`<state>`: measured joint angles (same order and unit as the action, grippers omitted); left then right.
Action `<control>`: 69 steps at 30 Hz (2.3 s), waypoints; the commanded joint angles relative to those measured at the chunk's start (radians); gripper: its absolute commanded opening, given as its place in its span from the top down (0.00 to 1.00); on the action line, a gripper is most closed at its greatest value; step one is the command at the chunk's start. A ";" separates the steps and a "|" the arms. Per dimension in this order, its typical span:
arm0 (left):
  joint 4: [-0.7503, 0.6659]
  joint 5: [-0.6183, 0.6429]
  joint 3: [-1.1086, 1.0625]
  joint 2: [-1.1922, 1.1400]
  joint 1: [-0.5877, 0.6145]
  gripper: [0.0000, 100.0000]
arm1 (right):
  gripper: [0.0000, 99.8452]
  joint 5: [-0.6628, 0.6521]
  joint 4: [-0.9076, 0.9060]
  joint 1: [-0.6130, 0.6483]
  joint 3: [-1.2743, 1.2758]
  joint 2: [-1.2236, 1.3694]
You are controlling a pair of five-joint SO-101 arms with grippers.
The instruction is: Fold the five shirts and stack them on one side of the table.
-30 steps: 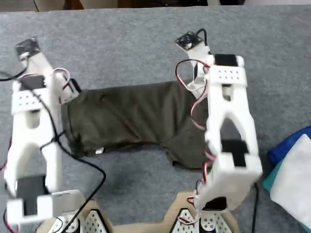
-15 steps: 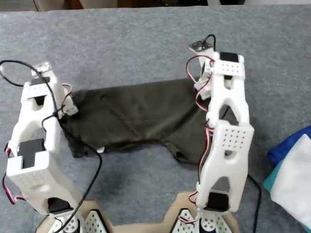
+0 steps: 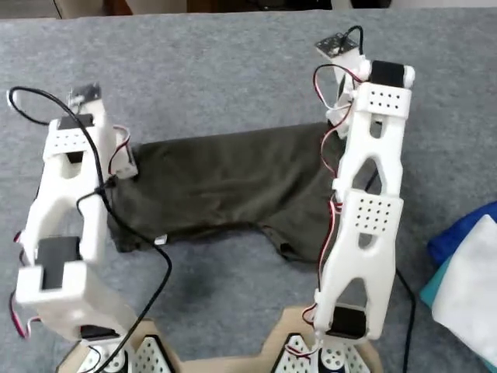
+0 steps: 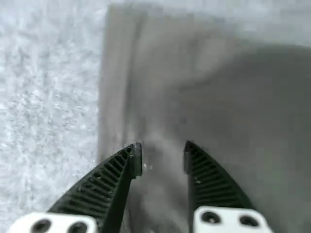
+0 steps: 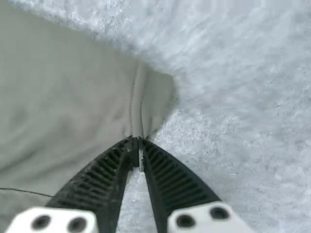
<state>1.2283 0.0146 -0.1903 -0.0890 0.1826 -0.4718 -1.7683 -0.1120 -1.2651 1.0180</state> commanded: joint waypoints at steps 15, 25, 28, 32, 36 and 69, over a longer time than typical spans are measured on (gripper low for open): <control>0.137 -0.071 -0.253 0.303 -0.106 0.81 | 1.00 0.040 0.054 0.131 -0.065 0.047; -0.034 -0.127 -0.591 0.320 -0.029 0.81 | 1.00 0.012 0.163 0.071 -0.070 0.185; -0.091 -0.127 -0.618 0.318 -0.018 0.81 | 1.00 -0.018 0.176 0.044 -0.070 0.209; -0.126 -0.129 -0.641 0.318 -0.018 0.81 | 1.00 -0.029 0.172 0.033 -0.071 0.211; -0.123 -0.173 -0.661 0.326 0.023 0.81 | 1.00 -0.031 0.170 0.018 -0.071 0.211; -0.094 -0.037 0.250 -0.140 0.032 0.98 | 1.00 0.078 -0.020 0.065 0.246 -0.263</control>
<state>1.2206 -0.0483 -0.0445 -0.0997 0.2102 -0.4012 -1.7714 -0.0445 -1.0871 0.8830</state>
